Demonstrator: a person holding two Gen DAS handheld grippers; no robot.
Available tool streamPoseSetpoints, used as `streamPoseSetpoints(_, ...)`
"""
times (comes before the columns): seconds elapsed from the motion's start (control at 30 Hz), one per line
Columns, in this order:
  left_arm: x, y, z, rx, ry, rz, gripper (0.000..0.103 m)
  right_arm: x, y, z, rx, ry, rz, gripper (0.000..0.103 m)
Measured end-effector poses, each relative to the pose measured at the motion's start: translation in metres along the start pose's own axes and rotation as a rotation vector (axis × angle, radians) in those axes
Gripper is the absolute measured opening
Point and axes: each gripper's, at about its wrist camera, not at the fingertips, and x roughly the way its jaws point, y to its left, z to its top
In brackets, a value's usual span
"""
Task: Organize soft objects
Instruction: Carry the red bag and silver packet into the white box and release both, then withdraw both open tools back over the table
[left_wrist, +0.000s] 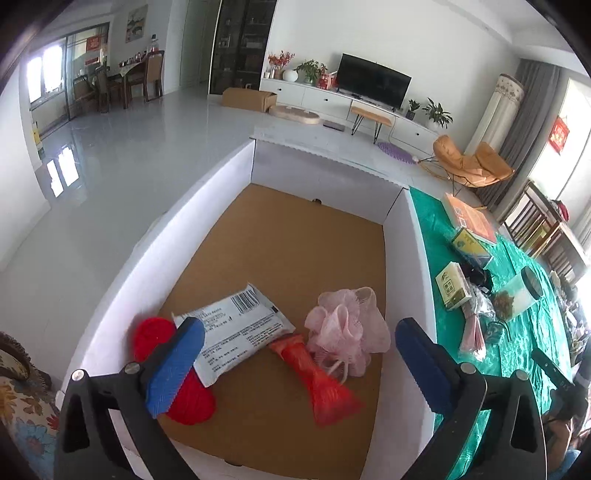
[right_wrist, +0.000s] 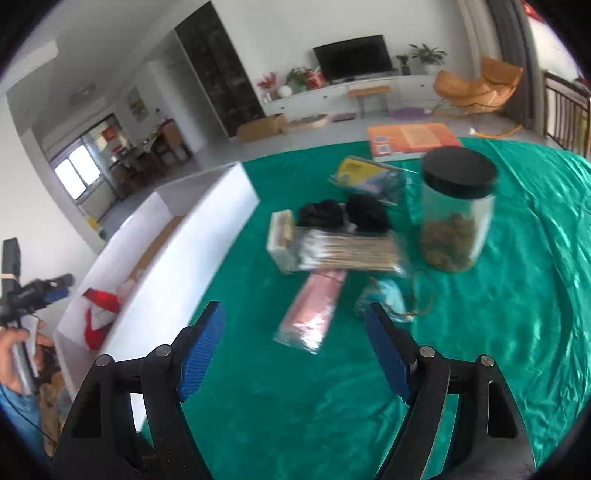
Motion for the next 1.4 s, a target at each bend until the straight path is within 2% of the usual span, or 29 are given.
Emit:
streamPoseSetpoints(0.07, -0.014, -0.01, 0.003, 0.007, -0.061, -0.008, 0.102, -0.007, -0.022, -0.01, 0.043, -0.027, -0.069, 0.08)
streamPoseSetpoints(0.17, -0.028, -0.039, 0.001, 0.048, -0.112, -0.106, 0.102, -0.011, -0.061, -0.02, 0.112, -0.062, -0.289, 0.08)
streamPoseSetpoints(0.23, -0.03, -0.067, -0.004, 0.103, -0.106, -0.196, 0.102, -0.01, -0.088, -0.026, 0.151, -0.039, -0.439, 0.08)
streamPoseSetpoints(0.33, -0.025, -0.126, -0.026, 0.23, -0.068, -0.328, 0.103, -0.007, -0.113, -0.038, 0.134, -0.014, -0.575, 0.08)
streamPoseSetpoints(0.4, -0.013, -0.167, -0.046, 0.321, -0.023, -0.397, 0.103, -0.011, -0.127, -0.044, 0.193, -0.014, -0.56, 0.08)
streamPoseSetpoints(0.47, 0.012, -0.206, -0.071, 0.383, 0.049, -0.425, 0.103, -0.012, -0.128, -0.043, 0.185, -0.026, -0.574, 0.08)
streamPoseSetpoints(0.53, 0.04, -0.228, -0.096, 0.418, 0.111, -0.436, 0.103, -0.003, -0.127, -0.043, 0.16, 0.004, -0.594, 0.08)
streamPoseSetpoints(0.63, 0.091, -0.247, -0.129, 0.425, 0.186, -0.375, 0.103, 0.007, -0.13, -0.045, 0.153, 0.043, -0.592, 0.08)
streamPoseSetpoints(0.73, 0.128, -0.241, -0.142, 0.399, 0.213, -0.313, 0.103, 0.008, -0.134, -0.048, 0.167, 0.048, -0.587, 0.08)
streamPoseSetpoints(0.83, 0.149, -0.234, -0.144, 0.383, 0.22, -0.271, 0.103, 0.009, -0.133, -0.05, 0.18, 0.053, -0.584, 0.08)
streamPoseSetpoints(0.9, 0.152, -0.23, -0.14, 0.41, 0.188, -0.249, 0.103, 0.011, -0.131, -0.05, 0.174, 0.058, -0.591, 0.08)
streamPoseSetpoints(1.07, 0.16, -0.241, -0.137, 0.46, 0.171, -0.204, 0.103, 0.011, -0.13, -0.05, 0.175, 0.061, -0.588, 0.082)
streamPoseSetpoints(1.13, 0.161, -0.247, -0.142, 0.505, 0.14, -0.16, 0.103, 0.011, -0.13, -0.05, 0.174, 0.062, -0.585, 0.083)
streamPoseSetpoints(1.4, 0.162, -0.247, -0.14, 0.501, 0.14, -0.166, 0.103, 0.014, -0.128, -0.05, 0.173, 0.065, -0.581, 0.086)
